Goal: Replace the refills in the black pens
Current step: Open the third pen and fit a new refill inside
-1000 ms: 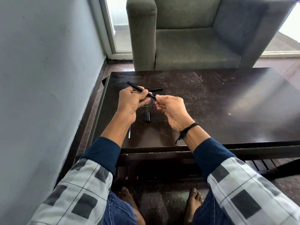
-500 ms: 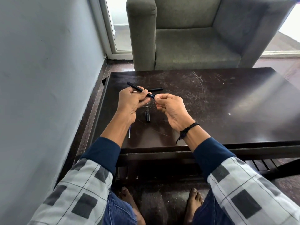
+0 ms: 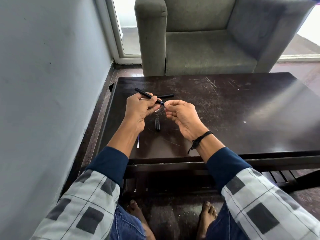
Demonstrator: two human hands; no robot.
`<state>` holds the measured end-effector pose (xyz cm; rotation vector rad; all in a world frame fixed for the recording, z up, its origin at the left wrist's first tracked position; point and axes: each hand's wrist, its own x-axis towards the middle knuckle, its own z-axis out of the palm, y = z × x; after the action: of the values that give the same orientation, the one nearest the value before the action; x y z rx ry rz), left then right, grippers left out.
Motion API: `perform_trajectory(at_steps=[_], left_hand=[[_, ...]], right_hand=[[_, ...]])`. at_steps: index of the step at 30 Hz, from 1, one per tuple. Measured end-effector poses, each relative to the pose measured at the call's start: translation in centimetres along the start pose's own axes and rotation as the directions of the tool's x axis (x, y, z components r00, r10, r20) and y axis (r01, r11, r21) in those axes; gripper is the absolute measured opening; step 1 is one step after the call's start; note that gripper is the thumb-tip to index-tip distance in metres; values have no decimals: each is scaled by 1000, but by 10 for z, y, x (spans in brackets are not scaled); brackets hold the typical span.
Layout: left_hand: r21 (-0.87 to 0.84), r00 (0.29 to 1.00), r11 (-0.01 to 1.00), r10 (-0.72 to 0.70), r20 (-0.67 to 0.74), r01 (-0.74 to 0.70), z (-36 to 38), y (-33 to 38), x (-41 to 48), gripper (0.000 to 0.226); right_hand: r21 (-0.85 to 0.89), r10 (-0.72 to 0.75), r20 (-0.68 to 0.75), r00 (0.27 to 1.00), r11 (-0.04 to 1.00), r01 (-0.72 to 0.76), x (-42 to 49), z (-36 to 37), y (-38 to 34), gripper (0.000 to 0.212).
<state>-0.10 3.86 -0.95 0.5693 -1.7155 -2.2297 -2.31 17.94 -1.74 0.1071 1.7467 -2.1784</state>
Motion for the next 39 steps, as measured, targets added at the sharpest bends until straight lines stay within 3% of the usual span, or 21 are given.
perform_trajectory(at_steps=[4, 11, 16, 22, 28, 34, 39], left_hand=[[-15, 1000, 1000, -1, -8, 1, 0, 1, 1, 9], [-16, 1000, 1000, -5, 2, 5, -1, 0, 1, 8], [-25, 1000, 1000, -7, -8, 7, -1, 2, 1, 14], [-20, 1000, 1000, -13, -1, 13, -1, 0, 2, 8], [-30, 1000, 999, -15, -3, 15, -2, 2, 1, 11], [-38, 1000, 999, -21, -1, 21, -1, 2, 0, 10], [-40, 1000, 999, -18, -5, 17, -2, 2, 0, 12]], right_hand=[[19, 64, -18, 998, 998, -64, -2, 0, -2, 19], [6, 4, -6, 1000, 1000, -4, -2, -1, -1, 2], [12, 67, -31, 997, 998, -67, -2, -2, -2, 26], [7, -1, -31, 1000, 1000, 2, 1, -2, 1, 3], [61, 9, -41, 999, 998, -7, -3, -1, -1, 28], [28, -8, -28, 1000, 1000, 9, -1, -1, 1, 5], [63, -9, -32, 999, 998, 11, -2, 0, 1, 26]])
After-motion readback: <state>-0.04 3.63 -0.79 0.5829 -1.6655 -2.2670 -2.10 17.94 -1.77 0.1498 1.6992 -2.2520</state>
